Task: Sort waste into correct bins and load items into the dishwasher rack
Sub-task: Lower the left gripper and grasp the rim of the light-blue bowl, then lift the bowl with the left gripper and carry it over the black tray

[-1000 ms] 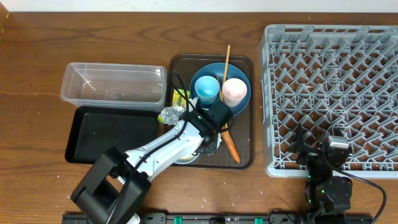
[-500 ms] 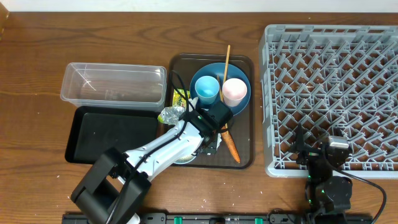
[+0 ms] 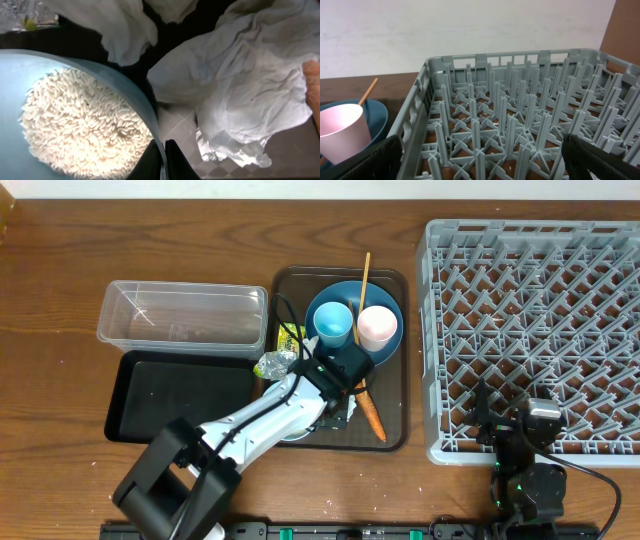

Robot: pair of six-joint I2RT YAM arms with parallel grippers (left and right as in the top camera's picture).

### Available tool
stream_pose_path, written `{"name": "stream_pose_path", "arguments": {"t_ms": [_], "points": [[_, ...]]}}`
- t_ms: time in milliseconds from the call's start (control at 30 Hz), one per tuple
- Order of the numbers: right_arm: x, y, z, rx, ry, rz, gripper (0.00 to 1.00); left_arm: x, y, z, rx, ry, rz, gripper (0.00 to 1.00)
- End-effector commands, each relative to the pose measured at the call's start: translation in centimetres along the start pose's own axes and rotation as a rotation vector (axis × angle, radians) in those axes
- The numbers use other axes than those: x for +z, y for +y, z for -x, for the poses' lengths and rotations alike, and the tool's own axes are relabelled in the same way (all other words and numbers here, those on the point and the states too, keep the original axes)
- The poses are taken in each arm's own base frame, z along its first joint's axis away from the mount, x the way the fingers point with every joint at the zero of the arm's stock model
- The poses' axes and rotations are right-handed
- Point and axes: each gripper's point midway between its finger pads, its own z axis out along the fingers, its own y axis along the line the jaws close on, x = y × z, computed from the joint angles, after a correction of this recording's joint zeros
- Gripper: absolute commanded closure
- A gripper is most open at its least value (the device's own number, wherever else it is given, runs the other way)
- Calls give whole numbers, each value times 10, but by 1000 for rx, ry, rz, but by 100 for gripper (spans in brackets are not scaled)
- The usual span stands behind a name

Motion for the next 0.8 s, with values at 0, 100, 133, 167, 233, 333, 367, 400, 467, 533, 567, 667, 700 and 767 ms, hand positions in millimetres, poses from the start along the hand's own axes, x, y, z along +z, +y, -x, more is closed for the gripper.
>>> {"name": "stream_pose_path", "arguments": {"t_ms": [0,100,133,167,233,333,367,400,467,533,567,667,700,767], "points": [[0,3,-2,3,5,13,1,-23,-2,7,8,-63,-42,94],[0,3,-2,3,5,13,1,-42,-1,14,33,-128,-63,94],[0,3,-2,3,5,13,1,-47,1,16,32,-147,-60,94],[0,3,-2,3,5,13,1,-53,4,18,30,-170,-54,94],[0,3,-2,3,5,13,1,-62,11,20,23,-203,-39,94],[0,3,-2,3,5,13,1,-75,17,19,11,-228,-44,94],[0,3,-2,3,5,13,2,-80,20,19,10,-236,-48,94],[0,3,-2,3,5,13,1,-84,23,20,10,-243,-50,94],[0,3,-2,3,5,13,1,-92,31,21,-1,-258,-53,93],[0,3,-2,3,5,13,1,-99,42,23,-24,-275,-54,94],[0,3,-2,3,5,13,1,-102,48,25,-46,-282,-53,94],[0,3,-2,3,5,13,1,-109,71,29,-115,-295,-41,94],[0,3,-2,3,5,13,1,-110,78,31,-134,-296,-36,94],[0,3,-2,3,5,13,1,-111,90,33,-155,-289,-48,94]]}}
